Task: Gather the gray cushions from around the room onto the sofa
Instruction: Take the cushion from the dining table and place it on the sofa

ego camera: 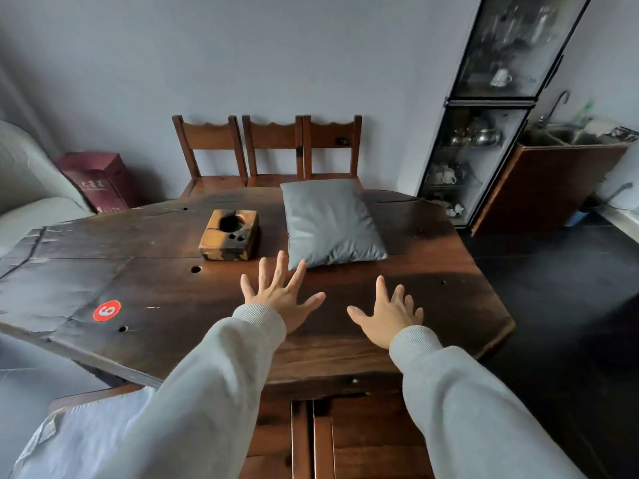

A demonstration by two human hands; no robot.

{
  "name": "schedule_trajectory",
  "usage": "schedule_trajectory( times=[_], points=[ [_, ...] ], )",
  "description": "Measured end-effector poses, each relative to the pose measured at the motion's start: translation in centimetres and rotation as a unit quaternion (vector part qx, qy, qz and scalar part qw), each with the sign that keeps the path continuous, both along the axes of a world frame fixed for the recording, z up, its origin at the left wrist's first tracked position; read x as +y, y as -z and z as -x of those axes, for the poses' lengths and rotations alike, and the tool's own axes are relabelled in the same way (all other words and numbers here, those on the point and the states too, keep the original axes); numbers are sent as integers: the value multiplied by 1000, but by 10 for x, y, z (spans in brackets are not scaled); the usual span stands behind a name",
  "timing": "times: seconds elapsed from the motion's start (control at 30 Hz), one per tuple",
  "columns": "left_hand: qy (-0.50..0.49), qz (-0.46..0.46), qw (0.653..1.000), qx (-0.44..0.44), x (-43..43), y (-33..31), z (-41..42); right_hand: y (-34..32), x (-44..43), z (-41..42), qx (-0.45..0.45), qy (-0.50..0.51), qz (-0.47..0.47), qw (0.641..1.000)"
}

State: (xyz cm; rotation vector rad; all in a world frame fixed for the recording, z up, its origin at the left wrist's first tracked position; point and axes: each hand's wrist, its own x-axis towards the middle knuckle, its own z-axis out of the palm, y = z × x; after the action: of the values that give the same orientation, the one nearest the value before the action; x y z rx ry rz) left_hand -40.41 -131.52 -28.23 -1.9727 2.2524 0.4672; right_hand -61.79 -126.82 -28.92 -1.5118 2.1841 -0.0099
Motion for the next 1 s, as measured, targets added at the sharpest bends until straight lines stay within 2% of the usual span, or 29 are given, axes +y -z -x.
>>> schedule_trajectory(
  times=[0.2, 0.33, 0.43, 0.57, 0.67, 0.73, 0.83, 1.0],
  points=[
    [-6, -10, 1000, 21, -126, 69, -7, 61, -126, -21, -104, 44, 21, 993],
    [-44, -18, 994, 103, -203, 135, 0, 133, -206, -36, -230, 120, 48, 965],
    [-79, -49, 969, 227, -248, 188, 4, 181, -256, -44, -324, 218, 77, 917],
    [-167, -53, 892, 416, -284, 252, 8, 242, -301, -49, -430, 334, 124, 829],
    [-229, -35, 854, 466, -298, 279, 6, 262, -322, -52, -513, 390, 147, 751],
    [-275, -38, 828, 488, -305, 289, 2, 266, -331, -54, -548, 410, 154, 713],
    [-305, -60, 802, 510, -312, 301, 2, 273, -339, -57, -580, 411, 156, 686],
    [-301, -51, 788, 534, -313, 297, 4, 270, -339, -63, -615, 415, 168, 650]
  ],
)
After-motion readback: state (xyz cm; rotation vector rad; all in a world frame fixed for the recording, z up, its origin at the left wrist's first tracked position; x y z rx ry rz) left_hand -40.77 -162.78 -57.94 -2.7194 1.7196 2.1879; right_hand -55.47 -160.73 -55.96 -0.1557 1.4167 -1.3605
